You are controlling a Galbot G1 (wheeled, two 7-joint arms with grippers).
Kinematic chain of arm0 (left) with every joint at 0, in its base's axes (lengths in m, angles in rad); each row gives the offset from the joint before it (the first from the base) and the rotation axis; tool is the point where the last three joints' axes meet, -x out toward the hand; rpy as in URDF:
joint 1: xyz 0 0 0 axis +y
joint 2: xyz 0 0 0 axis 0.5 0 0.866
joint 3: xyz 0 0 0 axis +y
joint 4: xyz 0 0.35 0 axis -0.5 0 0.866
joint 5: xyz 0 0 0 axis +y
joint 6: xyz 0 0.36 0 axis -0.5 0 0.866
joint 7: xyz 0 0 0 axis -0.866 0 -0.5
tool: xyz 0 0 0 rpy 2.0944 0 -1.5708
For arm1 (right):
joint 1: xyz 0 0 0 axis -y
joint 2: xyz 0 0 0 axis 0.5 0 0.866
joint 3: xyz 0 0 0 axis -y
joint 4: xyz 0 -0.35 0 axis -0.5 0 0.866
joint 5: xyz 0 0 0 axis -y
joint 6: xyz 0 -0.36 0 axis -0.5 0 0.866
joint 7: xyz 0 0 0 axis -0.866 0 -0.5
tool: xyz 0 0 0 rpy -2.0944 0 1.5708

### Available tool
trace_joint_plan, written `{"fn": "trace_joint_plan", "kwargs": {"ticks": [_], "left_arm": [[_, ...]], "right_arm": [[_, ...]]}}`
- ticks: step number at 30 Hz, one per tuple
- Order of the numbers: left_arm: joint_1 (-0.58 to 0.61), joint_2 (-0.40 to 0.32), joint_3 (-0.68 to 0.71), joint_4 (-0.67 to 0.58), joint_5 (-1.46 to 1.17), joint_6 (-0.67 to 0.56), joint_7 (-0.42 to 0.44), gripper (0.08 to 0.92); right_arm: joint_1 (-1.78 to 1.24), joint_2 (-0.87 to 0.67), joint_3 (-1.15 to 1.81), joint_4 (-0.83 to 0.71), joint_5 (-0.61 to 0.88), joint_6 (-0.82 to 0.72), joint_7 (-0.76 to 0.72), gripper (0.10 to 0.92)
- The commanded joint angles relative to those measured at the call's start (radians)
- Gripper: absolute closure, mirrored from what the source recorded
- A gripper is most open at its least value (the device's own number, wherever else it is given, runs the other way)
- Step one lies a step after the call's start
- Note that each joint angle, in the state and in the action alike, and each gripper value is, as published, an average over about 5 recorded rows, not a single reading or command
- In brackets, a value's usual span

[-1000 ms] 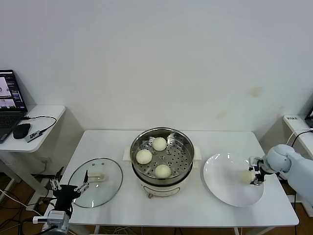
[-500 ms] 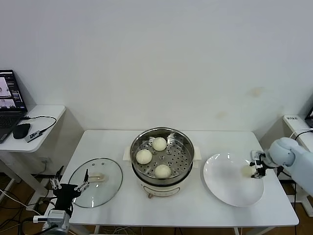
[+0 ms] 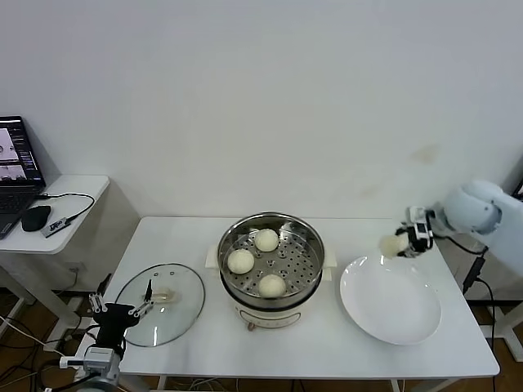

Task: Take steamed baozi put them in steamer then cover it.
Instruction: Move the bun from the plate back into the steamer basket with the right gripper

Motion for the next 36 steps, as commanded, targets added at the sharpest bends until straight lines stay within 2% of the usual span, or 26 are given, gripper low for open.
{"fn": "trace_joint_plan", "kwargs": {"ticks": [1,7,13,22,36], "left_arm": [[-0.006,0.001,0.004,0.012,-0.001,0.0,-0.001,0.177],[-0.011,-0.005,0.004,0.019,0.0,-0.001,-0.002,0.177],[-0.014,-0.013,0.002,0.025,0.001,-0.004,-0.003,0.177],[-0.009,-0.012,-0.01,0.022,-0.003,-0.007,-0.003,0.177],[-0.012,-0.012,-0.015,0.037,-0.003,-0.015,-0.004,0.177]], "right_arm": [[0.409,0.133,-0.31,0.132,0.299,-0.124,0.079,0.474],[0.38,0.287,-0.316,0.142,0.441,-0.216,0.209,0.474],[0.29,0.385,-0.303,0.124,0.503,-0.281,0.316,0.473],[0.144,0.454,-0.295,0.044,0.473,-0.287,0.391,0.47],[0.047,0.453,-0.275,-0.008,0.377,-0.287,0.377,0.465]]}}
